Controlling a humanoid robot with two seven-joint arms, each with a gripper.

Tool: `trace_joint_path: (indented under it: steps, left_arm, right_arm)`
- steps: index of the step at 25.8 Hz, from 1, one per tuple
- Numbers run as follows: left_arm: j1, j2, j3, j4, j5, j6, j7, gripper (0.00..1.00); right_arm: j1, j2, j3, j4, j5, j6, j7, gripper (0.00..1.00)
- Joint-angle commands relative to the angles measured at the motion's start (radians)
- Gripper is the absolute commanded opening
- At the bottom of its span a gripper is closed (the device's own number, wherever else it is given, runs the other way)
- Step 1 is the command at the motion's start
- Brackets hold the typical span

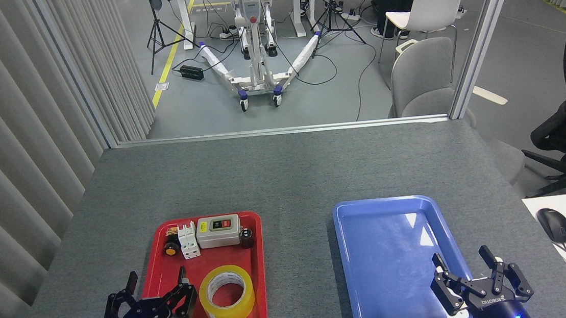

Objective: Place and move tape with both arms
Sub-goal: 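Reach the left gripper down to the yellow tape roll in the red tray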

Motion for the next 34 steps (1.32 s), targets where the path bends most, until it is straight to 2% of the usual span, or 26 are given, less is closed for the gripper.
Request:
trace_joint_path:
  steps: [1,9,13,16,20,25,29,34]
  left_arm:
    - [0.000,-0.002,0.006,0.001,0.003,-0.002,0.000,1.00]
    - [0.000,-0.011,0.006,-0.006,0.008,-0.002,-0.002,1.00]
    - [-0.038,-0.037,-0.003,-0.023,0.014,0.004,-0.043,1.00]
    - [-0.082,-0.048,-0.006,-0.022,0.014,0.004,-0.181,1.00]
    - [-0.141,-0.046,-0.009,-0.020,0.015,0.016,-0.450,1.00]
    - [-0.193,-0.043,-0.009,-0.022,0.017,0.016,-0.640,1.00]
    - [-0.256,-0.040,-0.029,-0.011,0.023,0.016,-0.875,1.00]
    - [-0.308,-0.037,-0.041,0.026,0.023,0.016,-1.079,1.00]
  right_arm:
    - [-0.001,-0.002,0.000,0.000,0.000,0.001,-0.002,1.00]
    - [-0.001,0.007,0.000,-0.002,0.000,0.001,-0.002,1.00]
    - [-0.001,0.007,0.000,-0.002,0.000,0.001,-0.003,1.00]
    - [-0.001,0.010,0.000,-0.002,0.000,0.001,-0.003,1.00]
    - [-0.001,0.013,0.000,-0.002,0.000,0.001,-0.003,1.00]
    - [0.001,0.013,0.000,-0.002,0.000,-0.001,-0.003,1.00]
    - [0.001,0.015,-0.002,-0.002,0.000,-0.004,-0.003,1.00]
    - [-0.001,0.015,-0.005,0.000,0.000,-0.022,-0.003,1.00]
